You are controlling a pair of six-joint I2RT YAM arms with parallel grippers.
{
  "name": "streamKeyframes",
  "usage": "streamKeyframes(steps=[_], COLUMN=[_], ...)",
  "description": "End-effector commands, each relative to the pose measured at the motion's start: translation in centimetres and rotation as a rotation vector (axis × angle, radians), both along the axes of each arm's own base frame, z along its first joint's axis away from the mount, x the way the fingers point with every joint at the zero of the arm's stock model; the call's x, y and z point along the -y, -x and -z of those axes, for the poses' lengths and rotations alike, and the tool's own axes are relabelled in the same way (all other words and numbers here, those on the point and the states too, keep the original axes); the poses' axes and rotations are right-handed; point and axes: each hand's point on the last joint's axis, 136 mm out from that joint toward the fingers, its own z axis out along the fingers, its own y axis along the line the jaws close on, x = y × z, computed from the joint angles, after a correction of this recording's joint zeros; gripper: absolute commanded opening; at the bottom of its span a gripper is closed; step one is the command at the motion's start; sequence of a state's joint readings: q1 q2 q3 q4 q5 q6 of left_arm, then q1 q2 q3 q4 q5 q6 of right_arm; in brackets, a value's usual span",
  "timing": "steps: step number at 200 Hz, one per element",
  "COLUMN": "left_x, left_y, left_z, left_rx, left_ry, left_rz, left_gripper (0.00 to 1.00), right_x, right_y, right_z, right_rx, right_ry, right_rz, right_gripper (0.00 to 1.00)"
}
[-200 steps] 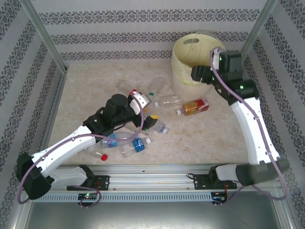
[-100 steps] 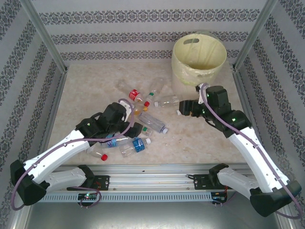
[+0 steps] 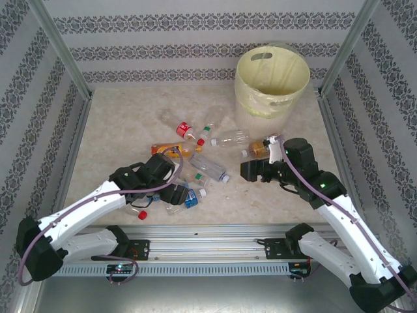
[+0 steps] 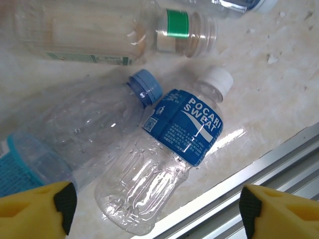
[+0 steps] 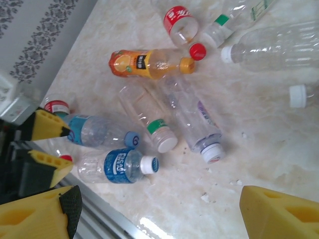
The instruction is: Put the plastic bottles in the bin
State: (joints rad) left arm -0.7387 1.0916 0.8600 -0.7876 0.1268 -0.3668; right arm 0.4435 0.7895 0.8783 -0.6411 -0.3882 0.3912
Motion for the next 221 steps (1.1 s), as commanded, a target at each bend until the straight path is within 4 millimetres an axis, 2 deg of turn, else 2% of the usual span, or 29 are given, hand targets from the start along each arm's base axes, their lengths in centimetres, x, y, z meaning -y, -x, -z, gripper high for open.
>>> streamKeyframes(steps=[1,65,103,127,221], left_x=[0.1,0.3,0.1,0.1,1.1], left_y=[1.4,2.0,2.3,2.5,4.1], left_z=[1.5,4.2,5.1,5.7,7.4], left_rx=[-0.088,-0.15,-0.166,-0.182,-0.249], left_ry=[-0.052,-0.202,-0.258,-0.279,-0.31], left_rz=[0.049,0.093,0.102,0.106,0.13], left_gripper=[0.81,0.81,0.81,0.81,0.8], right_x=[-0.8,-1.0,-1.6,-1.6,-1.1], right_y=[1.3,3.6,5.0,5.7,6.0], right_z=[0.2,0.9,1.2,1.4,2.1], right_rx=[-0.014,-0.038,-0.08,-0.097,-0.107], right_ry=[-0.069,-0.146,-0.196,-0.199,-0.186], right_rz=[-0.045,-0.085,-0.137,-0.155,-0.135], right_gripper=[0.83,0.84,0.97,0.98,0.98])
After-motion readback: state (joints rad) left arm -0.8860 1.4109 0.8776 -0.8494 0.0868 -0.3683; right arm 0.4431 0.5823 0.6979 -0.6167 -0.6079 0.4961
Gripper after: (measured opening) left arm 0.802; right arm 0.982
